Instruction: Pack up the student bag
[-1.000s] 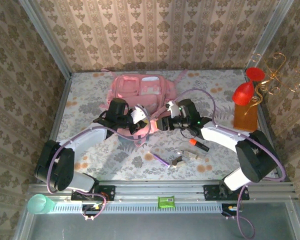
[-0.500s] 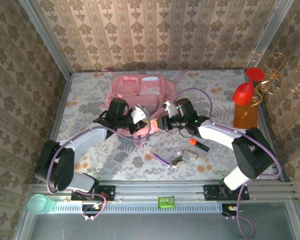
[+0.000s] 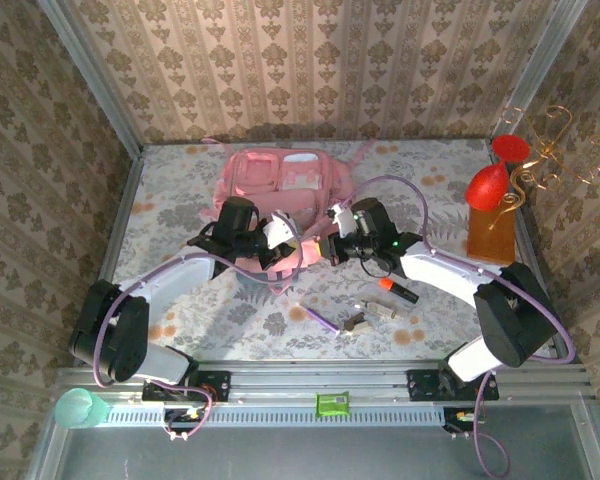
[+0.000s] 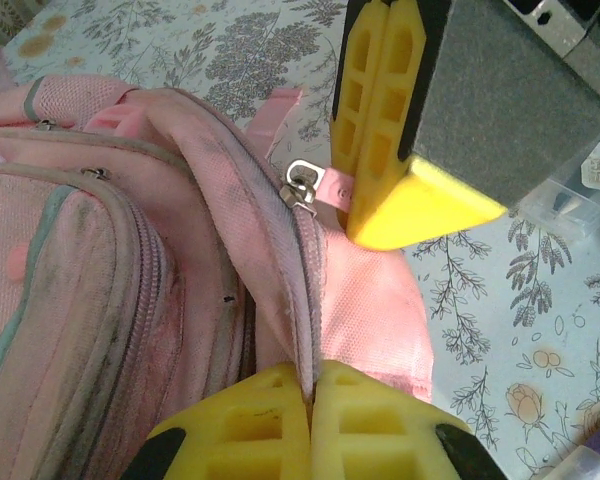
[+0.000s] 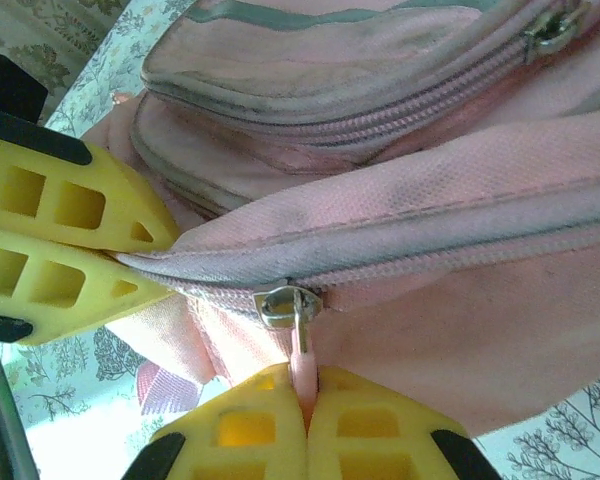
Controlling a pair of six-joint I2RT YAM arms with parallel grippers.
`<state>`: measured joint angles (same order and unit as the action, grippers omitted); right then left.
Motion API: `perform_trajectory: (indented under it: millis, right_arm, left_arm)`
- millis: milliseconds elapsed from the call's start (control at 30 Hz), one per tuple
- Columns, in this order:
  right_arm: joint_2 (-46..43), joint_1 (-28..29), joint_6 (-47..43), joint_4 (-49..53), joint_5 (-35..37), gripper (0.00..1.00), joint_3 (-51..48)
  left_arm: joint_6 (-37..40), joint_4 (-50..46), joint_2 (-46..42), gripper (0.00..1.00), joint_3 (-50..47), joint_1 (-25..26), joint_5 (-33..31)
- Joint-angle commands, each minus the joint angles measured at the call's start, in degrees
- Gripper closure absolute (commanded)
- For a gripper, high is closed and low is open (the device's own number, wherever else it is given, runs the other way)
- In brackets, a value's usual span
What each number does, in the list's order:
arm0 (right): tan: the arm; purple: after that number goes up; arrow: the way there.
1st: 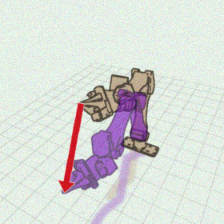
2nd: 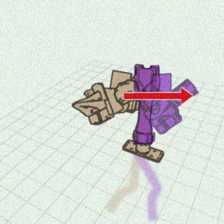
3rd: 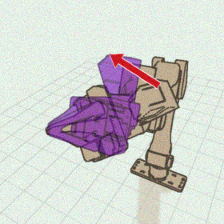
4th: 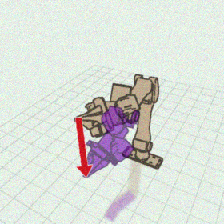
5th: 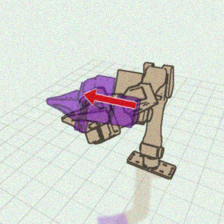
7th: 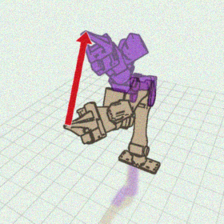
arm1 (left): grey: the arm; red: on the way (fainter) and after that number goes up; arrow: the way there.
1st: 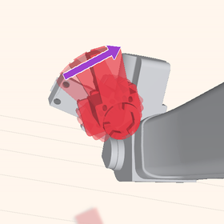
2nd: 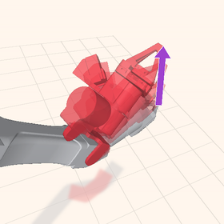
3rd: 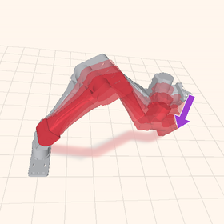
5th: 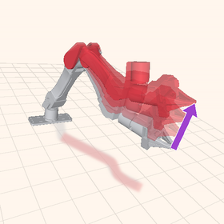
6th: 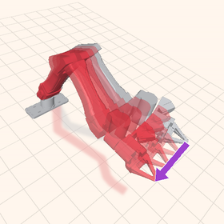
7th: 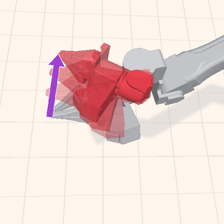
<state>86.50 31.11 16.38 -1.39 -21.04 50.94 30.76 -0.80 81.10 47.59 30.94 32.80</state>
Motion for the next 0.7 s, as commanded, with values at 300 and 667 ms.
perform_trajectory:
  millis: [300,667]
  right_arm:
    - [1.66,-7.86,1.60,14.61,13.62,1.00,4.44]
    - [13.02,-13.35,4.08,17.65,26.09,1.00,14.36]
  left_arm:
    - [2.24,-0.04,-3.07,1.00,0.05,-1.93,2.17]
    - [4.03,-0.40,-6.15,1.00,-1.61,-2.37,10.22]
